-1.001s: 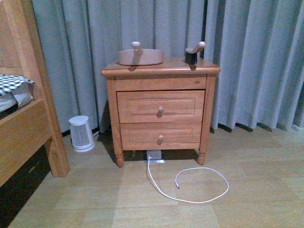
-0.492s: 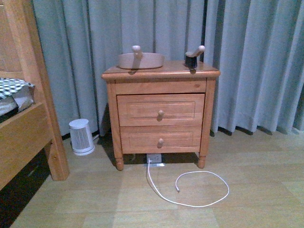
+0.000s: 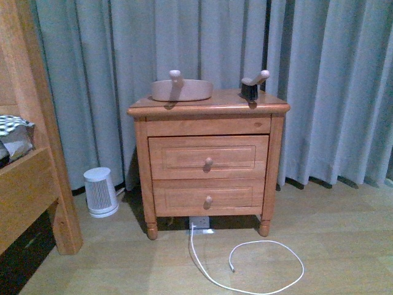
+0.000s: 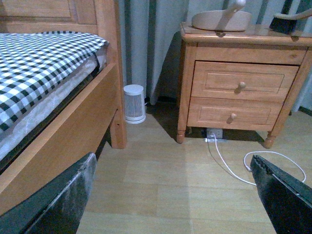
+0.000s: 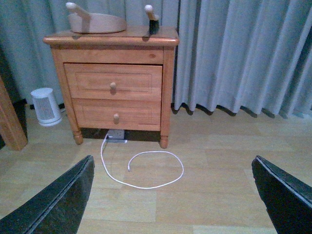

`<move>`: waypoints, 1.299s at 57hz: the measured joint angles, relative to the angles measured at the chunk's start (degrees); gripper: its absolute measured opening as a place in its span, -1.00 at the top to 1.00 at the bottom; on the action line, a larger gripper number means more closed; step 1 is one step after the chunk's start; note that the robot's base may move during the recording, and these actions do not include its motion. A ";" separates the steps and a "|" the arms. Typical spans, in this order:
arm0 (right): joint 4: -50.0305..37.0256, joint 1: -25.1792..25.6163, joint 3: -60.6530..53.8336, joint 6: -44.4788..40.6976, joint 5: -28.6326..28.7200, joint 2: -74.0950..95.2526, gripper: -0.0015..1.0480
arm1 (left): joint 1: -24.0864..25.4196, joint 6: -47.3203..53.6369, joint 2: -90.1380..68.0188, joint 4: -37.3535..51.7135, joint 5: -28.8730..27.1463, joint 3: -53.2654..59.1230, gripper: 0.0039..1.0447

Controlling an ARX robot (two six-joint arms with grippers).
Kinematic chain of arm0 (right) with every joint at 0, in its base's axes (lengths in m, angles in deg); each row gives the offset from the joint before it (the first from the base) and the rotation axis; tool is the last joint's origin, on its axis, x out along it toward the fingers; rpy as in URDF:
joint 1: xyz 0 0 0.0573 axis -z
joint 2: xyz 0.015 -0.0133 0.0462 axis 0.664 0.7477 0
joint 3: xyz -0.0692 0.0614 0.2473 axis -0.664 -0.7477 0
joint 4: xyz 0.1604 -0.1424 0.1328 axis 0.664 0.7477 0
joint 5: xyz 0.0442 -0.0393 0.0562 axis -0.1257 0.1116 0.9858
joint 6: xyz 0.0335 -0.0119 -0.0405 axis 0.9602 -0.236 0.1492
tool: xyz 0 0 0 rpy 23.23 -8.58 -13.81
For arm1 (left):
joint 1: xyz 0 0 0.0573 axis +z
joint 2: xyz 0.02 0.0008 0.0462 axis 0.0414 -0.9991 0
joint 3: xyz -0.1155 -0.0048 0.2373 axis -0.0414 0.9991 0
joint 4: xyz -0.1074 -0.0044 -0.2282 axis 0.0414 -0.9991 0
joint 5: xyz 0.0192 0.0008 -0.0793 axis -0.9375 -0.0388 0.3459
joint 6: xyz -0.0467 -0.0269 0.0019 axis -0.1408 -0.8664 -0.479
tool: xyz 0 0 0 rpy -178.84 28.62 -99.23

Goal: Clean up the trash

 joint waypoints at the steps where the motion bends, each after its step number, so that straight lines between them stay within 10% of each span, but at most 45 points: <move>1: 0.00 0.00 0.00 0.00 0.00 0.00 -0.86 | 0.00 -0.02 0.00 0.00 0.00 0.00 -0.86; 74: 0.00 0.00 0.00 0.02 -0.04 0.00 -0.86 | 0.00 0.00 0.04 0.00 0.02 0.00 -0.86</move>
